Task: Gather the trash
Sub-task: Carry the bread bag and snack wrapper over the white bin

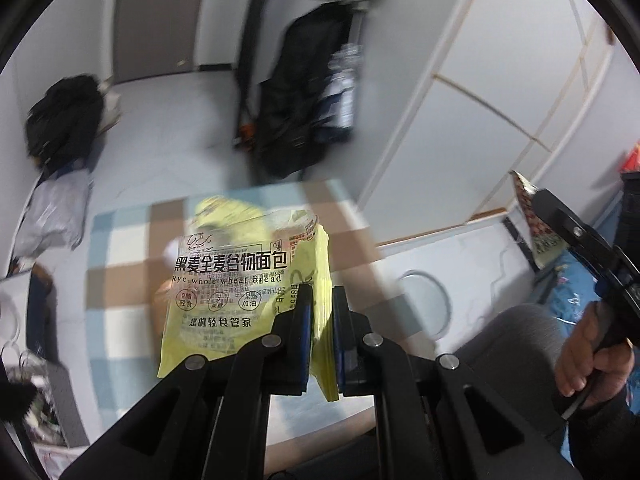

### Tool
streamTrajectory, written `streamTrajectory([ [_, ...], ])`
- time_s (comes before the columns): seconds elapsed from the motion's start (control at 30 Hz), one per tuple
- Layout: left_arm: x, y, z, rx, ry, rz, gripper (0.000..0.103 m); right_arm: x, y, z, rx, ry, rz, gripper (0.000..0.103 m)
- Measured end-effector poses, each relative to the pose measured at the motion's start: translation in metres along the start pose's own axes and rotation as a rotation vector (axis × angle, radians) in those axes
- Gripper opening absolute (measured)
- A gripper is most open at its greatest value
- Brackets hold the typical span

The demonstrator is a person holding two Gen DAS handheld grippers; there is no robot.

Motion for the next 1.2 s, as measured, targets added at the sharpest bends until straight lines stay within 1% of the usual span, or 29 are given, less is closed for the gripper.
streamTrajectory([
  [0.07,0.02,0.009,-0.003,0.003,-0.028,-0.029,0.005,0.016,0.009,0.015,0.028,-0.024,-0.01,0.021],
  [0.17,0.055,0.024,-0.014,0.006,-0.089,-0.07,0.005,0.041,0.022,0.04,0.068,-0.077,-0.019,0.021],
  [0.3,0.096,0.04,-0.034,-0.008,-0.169,-0.118,0.005,0.076,0.03,0.073,0.102,-0.15,-0.036,0.021],
  [0.4,0.127,0.047,-0.056,-0.037,-0.208,-0.162,0.005,0.106,0.028,0.094,0.109,-0.207,-0.065,0.021],
  [0.53,0.165,0.051,-0.096,-0.103,-0.256,-0.201,0.005,0.155,0.012,0.113,0.098,-0.281,-0.141,0.021],
  [0.67,0.194,0.047,-0.142,-0.193,-0.301,-0.222,0.005,0.201,-0.017,0.124,0.059,-0.338,-0.232,0.021],
  [0.73,0.206,0.043,-0.169,-0.245,-0.331,-0.211,0.005,0.228,-0.038,0.127,0.031,-0.362,-0.288,0.021],
  [0.87,0.222,0.031,-0.217,-0.343,-0.346,-0.21,0.005,0.277,-0.084,0.124,-0.027,-0.383,-0.427,0.021],
  [0.97,0.228,0.021,-0.25,-0.41,-0.343,-0.216,0.005,0.307,-0.115,0.115,-0.065,-0.386,-0.521,0.021],
  [1.07,0.234,0.011,-0.282,-0.484,-0.34,-0.205,0.005,0.328,-0.141,0.101,-0.101,-0.376,-0.581,0.021],
  [1.2,0.238,0.002,-0.31,-0.557,-0.335,-0.179,0.005,0.348,-0.167,0.078,-0.151,-0.355,-0.638,0.021],
])
Point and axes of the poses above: each gripper's, at about its wrist camera, not at the fingertips, and z roughly against the way its jaws point, x to its right, y to its top, the point moved 1 cm from there along -z, roughly the way its jaws point, and after that the axes turned 5 degrees about z, right-handed, at the moved point
